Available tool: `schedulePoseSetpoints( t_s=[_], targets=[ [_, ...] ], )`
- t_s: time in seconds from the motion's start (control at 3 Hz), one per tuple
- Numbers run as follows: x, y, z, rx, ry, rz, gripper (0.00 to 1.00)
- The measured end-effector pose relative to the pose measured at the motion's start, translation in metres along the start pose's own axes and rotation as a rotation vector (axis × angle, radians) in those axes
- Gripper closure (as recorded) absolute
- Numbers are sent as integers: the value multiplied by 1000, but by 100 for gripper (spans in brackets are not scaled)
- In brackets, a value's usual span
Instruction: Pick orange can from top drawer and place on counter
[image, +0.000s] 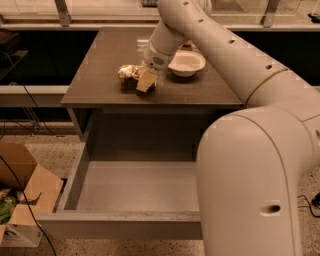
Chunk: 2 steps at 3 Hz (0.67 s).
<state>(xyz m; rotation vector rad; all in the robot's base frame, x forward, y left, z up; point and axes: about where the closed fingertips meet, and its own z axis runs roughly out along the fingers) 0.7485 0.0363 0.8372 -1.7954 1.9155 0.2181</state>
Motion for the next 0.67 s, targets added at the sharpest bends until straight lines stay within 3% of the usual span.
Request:
schedulePoseSetpoints(
  t_s=[0.33, 0.67],
  targets=[
    [17, -12, 7, -3, 25, 30, 1],
    [16, -12, 6, -3, 25, 30, 0]
  ],
)
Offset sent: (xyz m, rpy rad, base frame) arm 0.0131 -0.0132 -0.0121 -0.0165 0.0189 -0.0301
